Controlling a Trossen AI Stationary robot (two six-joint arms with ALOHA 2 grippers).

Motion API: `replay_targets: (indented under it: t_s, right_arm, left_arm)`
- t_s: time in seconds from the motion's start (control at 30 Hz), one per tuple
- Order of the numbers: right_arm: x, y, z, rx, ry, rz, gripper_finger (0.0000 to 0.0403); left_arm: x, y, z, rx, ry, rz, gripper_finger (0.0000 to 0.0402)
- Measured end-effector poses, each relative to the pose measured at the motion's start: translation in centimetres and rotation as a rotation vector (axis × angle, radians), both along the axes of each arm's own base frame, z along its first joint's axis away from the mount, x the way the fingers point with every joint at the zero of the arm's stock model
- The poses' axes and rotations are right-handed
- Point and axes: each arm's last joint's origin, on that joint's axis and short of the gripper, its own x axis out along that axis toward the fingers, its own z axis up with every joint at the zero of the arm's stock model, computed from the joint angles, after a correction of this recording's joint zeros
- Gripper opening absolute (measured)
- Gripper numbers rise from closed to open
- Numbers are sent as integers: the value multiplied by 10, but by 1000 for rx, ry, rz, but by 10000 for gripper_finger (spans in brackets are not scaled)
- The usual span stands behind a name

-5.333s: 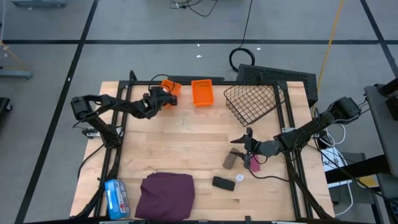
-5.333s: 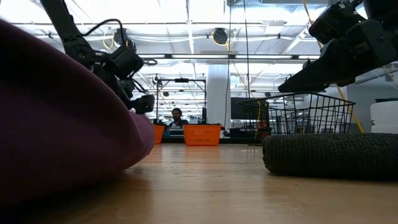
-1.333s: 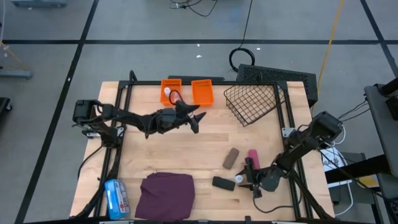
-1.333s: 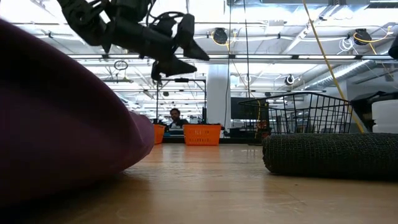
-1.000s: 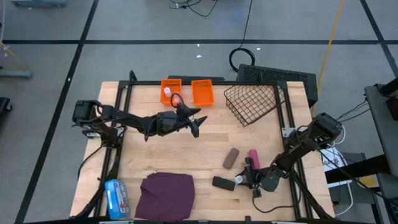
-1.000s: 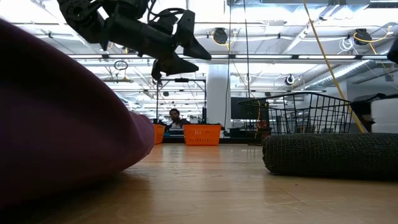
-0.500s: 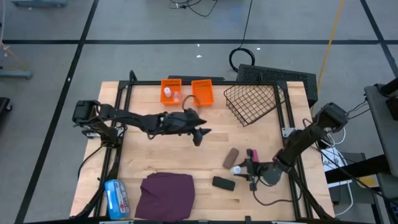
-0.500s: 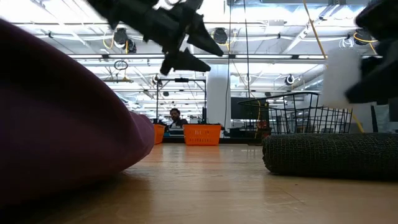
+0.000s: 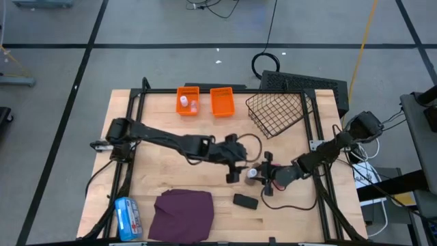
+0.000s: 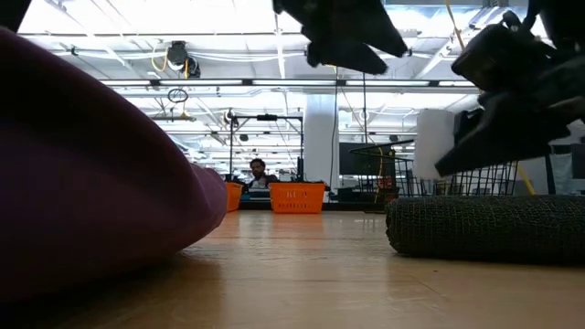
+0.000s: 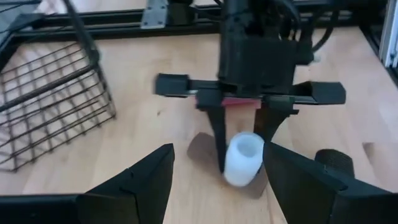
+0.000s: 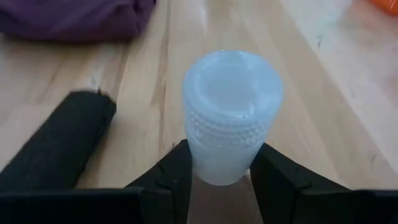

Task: Pick & Place Medicine items
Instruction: Put the transparent pill bottle into the left orange bin

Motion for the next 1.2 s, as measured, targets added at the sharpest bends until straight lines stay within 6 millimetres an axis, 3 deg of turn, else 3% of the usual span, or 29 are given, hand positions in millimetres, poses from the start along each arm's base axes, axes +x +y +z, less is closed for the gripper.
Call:
replay_targets:
  t_s: [0.27, 0.8, 1.2]
  right_arm:
    - [5, -5, 4, -40, -42, 5, 122]
    - [7, -8, 4, -42, -44, -8, 122]
    - [8, -8, 8, -50, -80, 3, 122]
  left_arm:
    - [14, -5, -34, -10, 65, 1, 255]
    - [21, -9, -46, -53, 57, -4, 255]
    - [23, -9, -40, -77, 6, -7, 255]
